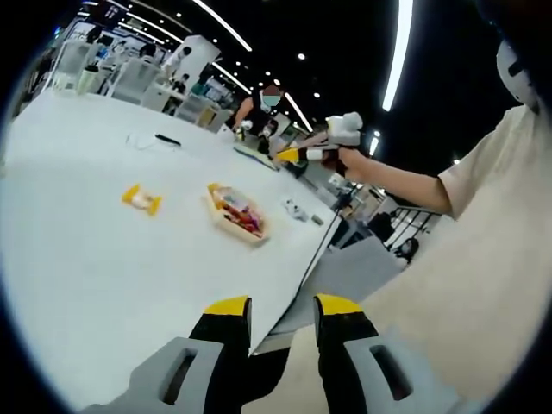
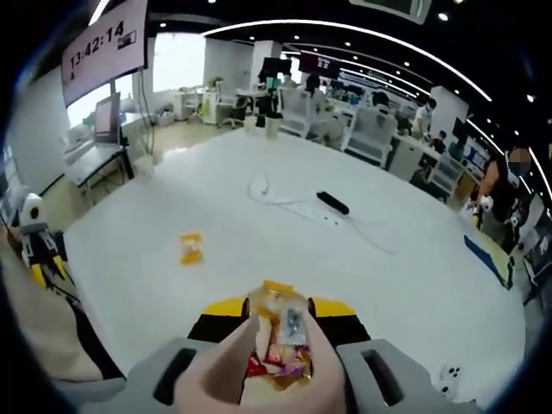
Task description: Place the target food into the container with the food tongs after gripping and lifting it, then release it inside without dropping or visibly crushing the food.
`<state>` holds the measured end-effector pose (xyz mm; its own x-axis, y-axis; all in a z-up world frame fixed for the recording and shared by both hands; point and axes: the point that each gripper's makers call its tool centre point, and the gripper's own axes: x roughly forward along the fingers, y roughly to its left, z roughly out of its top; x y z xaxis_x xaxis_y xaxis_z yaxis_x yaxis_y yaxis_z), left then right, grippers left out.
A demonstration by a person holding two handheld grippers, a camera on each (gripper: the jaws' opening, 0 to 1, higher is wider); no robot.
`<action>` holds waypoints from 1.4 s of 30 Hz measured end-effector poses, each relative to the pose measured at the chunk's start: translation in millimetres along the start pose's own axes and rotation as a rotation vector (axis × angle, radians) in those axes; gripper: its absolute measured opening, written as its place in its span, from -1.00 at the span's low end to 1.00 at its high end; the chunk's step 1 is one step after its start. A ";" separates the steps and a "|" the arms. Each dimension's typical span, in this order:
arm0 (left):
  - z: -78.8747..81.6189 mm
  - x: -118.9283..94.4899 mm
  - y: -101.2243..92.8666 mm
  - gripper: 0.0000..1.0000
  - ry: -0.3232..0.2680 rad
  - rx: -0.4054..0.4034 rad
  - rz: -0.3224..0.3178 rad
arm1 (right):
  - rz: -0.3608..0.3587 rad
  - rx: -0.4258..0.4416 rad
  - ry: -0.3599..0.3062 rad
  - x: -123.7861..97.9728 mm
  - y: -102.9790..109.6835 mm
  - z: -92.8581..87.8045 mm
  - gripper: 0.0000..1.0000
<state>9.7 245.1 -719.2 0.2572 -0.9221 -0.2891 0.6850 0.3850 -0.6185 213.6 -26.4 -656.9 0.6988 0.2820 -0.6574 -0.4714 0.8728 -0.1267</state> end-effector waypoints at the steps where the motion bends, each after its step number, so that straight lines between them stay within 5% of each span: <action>1: -0.3 -0.1 -0.3 -0.46 -0.001 0.000 0.000 | 0.003 -0.001 -0.001 1.1 0.8 0.5 -0.47; 11: -0.5 -5.7 4.2 -0.46 -0.030 -0.019 0.035 | 0.039 -0.013 0.004 17.6 13.3 3.7 -0.45; 28: -4.7 -5.7 -7.2 -0.45 -0.008 0.010 0.009 | 0.004 0.035 -0.036 -0.6 9.0 5.5 -0.45; 42: -0.5 -25.5 -9.2 -0.43 0.019 0.031 -0.009 | -0.010 0.063 -0.042 -6.3 21.7 5.3 -0.44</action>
<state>-3.5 265.1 -706.4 0.2377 -0.9247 -0.2975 0.7084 0.3746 -0.5982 201.8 -7.1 -651.6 0.7259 0.2883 -0.6244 -0.4304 0.8986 -0.0855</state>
